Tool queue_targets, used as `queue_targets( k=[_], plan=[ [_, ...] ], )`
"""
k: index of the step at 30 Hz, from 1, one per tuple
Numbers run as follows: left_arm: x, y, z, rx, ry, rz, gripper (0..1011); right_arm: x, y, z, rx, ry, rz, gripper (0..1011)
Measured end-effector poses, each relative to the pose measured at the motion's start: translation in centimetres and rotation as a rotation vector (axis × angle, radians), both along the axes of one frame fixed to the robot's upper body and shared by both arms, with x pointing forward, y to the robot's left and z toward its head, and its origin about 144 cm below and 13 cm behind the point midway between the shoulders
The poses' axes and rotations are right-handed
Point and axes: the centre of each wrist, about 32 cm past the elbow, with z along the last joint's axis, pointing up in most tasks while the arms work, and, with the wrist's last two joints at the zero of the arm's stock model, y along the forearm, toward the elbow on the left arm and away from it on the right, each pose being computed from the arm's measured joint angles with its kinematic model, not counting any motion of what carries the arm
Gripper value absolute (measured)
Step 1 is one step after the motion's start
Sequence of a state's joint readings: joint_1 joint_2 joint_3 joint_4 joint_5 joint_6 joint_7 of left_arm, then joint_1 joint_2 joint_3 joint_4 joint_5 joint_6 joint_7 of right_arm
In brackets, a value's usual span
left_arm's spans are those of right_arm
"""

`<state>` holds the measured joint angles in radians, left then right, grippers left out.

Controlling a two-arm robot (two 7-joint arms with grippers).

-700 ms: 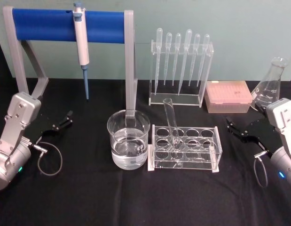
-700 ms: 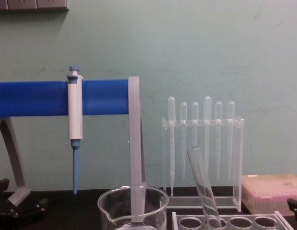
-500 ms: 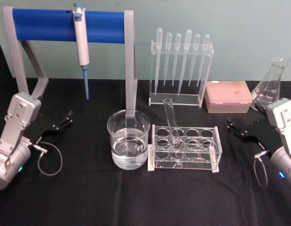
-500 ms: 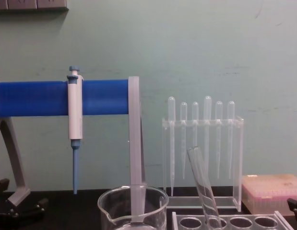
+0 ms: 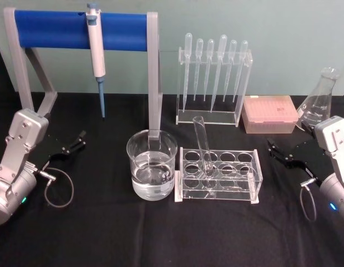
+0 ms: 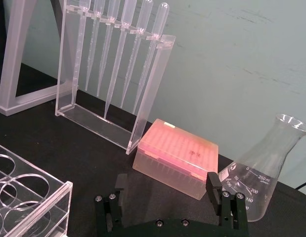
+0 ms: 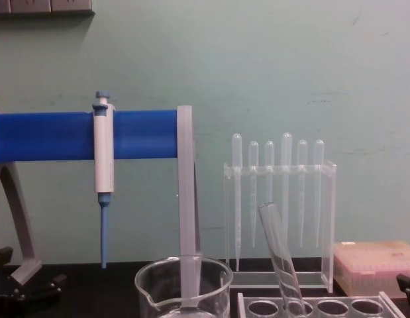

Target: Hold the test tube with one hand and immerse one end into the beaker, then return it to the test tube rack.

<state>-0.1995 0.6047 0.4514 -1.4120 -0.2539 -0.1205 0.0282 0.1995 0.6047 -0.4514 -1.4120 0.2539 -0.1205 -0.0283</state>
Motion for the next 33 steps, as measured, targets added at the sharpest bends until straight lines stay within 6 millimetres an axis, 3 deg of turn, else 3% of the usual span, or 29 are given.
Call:
queue_targets(
  k=[20,28,33],
  plan=[
    [0.0,0.0,0.0,0.000,0.000,0.000,1000,-0.2,-0.2,0.2,0.001,-0.005,0.000,1000],
    [0.0,0.0,0.0,0.000,0.000,0.000,1000,-2.7,-1.2,2.0,0.027,-0.025,0.028,1000],
    [0.0,0.0,0.0,0.000,0.000,0.000,1000,-5.2,-1.3,4.3,0.099,0.028,0.164,1000]
  ],
)
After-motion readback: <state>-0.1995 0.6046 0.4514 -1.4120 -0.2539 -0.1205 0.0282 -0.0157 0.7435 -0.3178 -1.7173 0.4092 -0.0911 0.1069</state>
